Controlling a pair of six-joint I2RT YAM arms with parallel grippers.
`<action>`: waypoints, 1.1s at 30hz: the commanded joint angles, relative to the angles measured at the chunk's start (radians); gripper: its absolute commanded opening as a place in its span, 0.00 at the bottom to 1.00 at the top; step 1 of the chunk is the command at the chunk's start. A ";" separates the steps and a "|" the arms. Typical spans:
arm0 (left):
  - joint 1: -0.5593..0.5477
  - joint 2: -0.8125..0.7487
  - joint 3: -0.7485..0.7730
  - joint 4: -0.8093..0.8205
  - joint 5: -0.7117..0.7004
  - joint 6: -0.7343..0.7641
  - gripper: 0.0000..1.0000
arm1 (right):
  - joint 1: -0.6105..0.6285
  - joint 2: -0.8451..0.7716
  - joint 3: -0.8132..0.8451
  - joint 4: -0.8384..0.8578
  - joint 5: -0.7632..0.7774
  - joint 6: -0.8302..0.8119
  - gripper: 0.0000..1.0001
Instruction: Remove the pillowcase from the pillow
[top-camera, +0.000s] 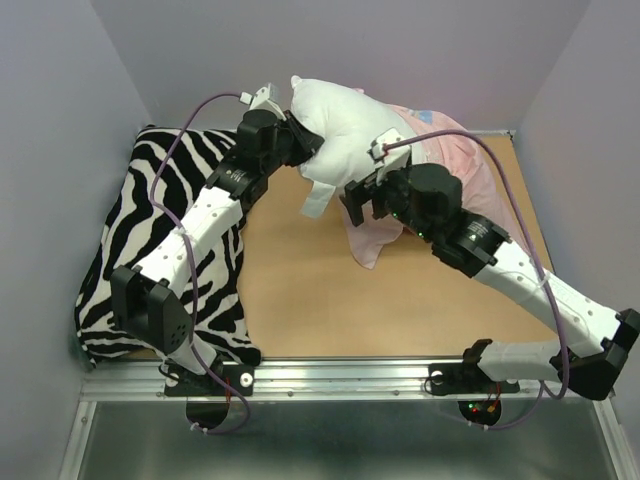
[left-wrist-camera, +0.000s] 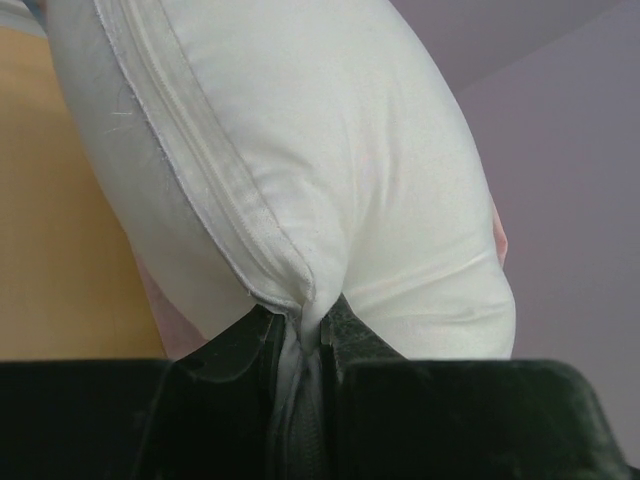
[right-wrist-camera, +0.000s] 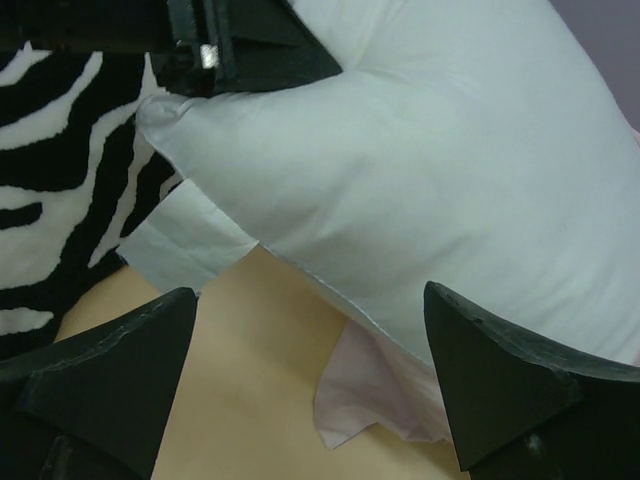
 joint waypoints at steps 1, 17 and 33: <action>0.000 -0.013 0.095 0.043 0.067 0.002 0.00 | 0.136 0.036 -0.062 0.135 0.228 -0.187 1.00; -0.037 -0.135 0.032 0.040 0.150 0.031 0.00 | 0.241 0.254 -0.146 0.678 0.667 -0.605 1.00; -0.055 -0.341 0.063 0.078 0.056 0.048 0.41 | 0.222 0.193 0.173 0.424 0.566 -0.314 0.01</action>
